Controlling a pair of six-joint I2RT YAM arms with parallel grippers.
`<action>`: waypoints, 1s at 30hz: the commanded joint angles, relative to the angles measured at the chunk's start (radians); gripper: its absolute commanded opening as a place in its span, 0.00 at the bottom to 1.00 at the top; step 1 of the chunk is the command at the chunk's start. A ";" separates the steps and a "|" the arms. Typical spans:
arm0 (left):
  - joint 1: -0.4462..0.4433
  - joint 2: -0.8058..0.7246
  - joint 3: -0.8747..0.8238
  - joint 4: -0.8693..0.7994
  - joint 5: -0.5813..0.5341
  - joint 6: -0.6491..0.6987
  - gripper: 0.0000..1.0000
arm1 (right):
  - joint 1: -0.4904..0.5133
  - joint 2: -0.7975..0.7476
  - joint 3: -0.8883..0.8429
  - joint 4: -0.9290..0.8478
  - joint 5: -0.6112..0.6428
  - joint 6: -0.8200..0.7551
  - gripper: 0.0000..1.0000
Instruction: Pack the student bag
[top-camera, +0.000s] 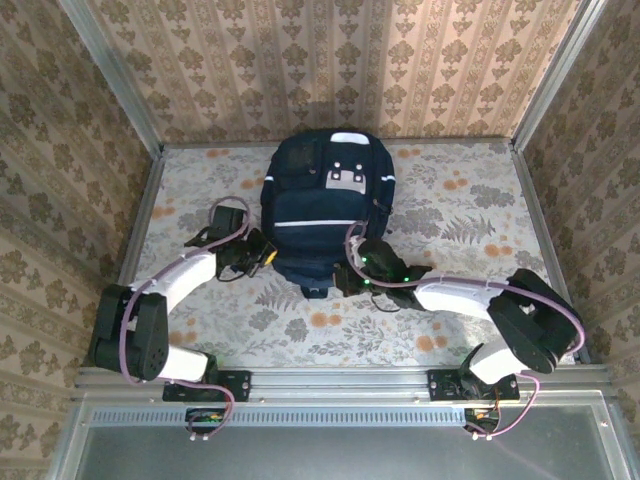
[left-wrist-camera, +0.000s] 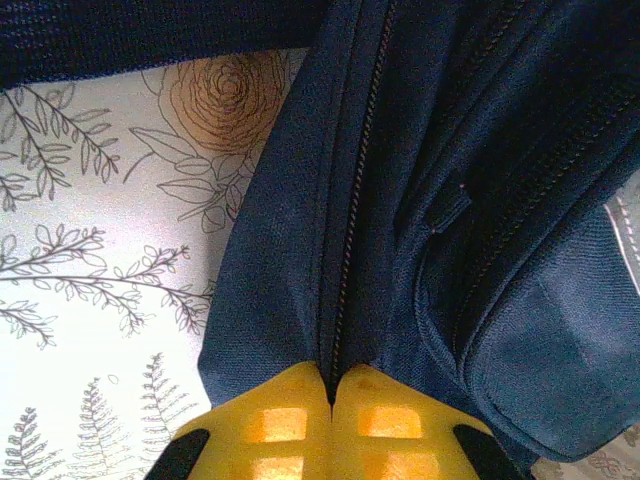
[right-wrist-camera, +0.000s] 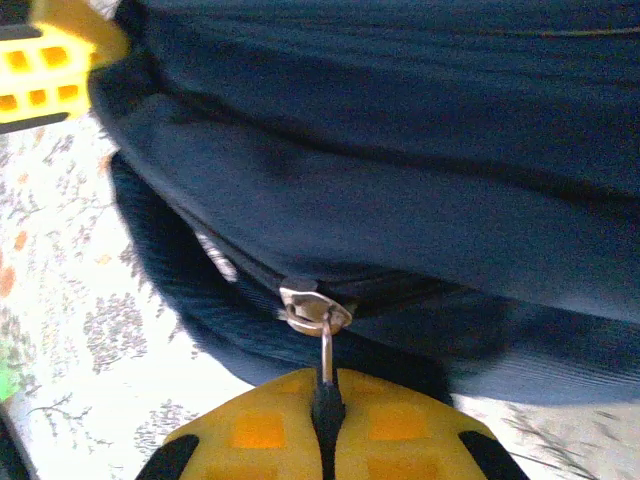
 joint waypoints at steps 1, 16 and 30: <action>0.052 -0.040 -0.006 -0.037 -0.082 0.048 0.00 | -0.067 -0.066 -0.060 -0.081 0.068 -0.008 0.00; 0.105 -0.139 0.051 -0.157 -0.018 0.040 0.41 | 0.078 0.130 0.122 0.134 -0.175 0.017 0.00; 0.060 -0.202 -0.018 -0.227 0.003 -0.129 0.57 | 0.174 0.327 0.324 0.173 -0.142 0.071 0.00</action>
